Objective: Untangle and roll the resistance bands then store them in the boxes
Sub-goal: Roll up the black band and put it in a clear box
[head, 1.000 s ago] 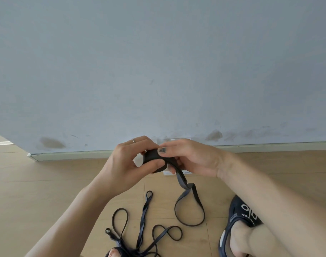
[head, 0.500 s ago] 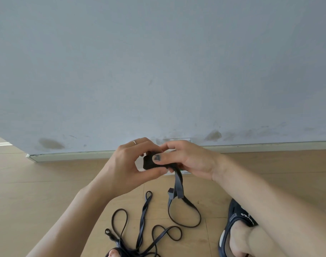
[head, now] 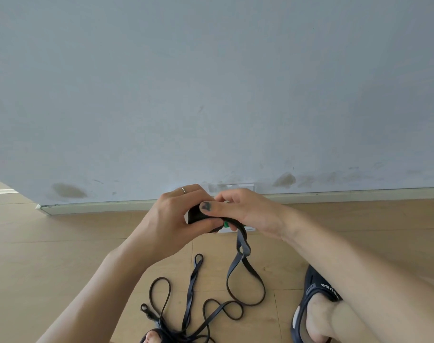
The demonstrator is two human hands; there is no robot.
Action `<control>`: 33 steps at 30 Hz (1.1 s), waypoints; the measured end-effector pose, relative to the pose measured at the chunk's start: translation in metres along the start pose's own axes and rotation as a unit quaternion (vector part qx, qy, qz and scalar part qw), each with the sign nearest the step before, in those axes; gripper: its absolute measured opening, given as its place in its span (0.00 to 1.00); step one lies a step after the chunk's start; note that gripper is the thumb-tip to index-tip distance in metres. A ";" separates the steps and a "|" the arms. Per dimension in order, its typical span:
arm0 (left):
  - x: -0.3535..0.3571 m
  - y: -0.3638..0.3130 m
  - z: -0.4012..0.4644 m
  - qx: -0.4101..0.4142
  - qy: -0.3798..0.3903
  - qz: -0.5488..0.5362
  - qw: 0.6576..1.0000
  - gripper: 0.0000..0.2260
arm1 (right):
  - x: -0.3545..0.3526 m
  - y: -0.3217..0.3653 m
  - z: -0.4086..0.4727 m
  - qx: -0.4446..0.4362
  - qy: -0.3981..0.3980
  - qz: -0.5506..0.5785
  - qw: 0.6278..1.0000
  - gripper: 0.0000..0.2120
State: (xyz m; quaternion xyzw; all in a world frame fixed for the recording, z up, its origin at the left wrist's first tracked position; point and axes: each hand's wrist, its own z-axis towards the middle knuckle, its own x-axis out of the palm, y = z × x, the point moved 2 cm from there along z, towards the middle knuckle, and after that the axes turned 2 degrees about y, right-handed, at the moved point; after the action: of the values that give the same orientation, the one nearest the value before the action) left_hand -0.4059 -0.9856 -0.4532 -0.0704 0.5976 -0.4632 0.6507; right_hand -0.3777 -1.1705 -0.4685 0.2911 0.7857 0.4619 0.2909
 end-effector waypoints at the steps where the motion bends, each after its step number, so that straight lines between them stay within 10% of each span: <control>1: -0.002 0.002 0.000 -0.010 0.002 -0.008 1.000 0.05 | 0.000 0.002 -0.002 0.001 0.001 -0.016 1.000 0.27; 9: -0.015 0.017 0.000 -0.073 -0.002 -0.087 0.993 0.05 | -0.014 0.005 -0.008 -0.082 -0.093 0.026 0.992 0.12; 17: -0.007 0.011 -0.001 -0.096 -0.045 -0.188 0.976 0.07 | 0.010 0.009 -0.012 -0.020 0.112 0.222 0.968 0.19; 27: 0.001 -0.001 -0.001 -0.003 0.035 0.007 0.999 0.04 | 0.010 -0.004 0.001 -0.002 -0.045 0.024 0.999 0.24; 33: -0.004 0.002 -0.001 -0.003 0.007 -0.058 0.998 0.03 | 0.006 0.000 0.000 -0.018 0.099 0.135 0.986 0.24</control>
State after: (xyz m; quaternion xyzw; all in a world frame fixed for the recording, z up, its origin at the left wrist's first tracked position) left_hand -0.4050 -0.9815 -0.4513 -0.1035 0.5983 -0.4987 0.6186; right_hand -0.3812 -1.1661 -0.4694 0.3421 0.7554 0.5380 0.1514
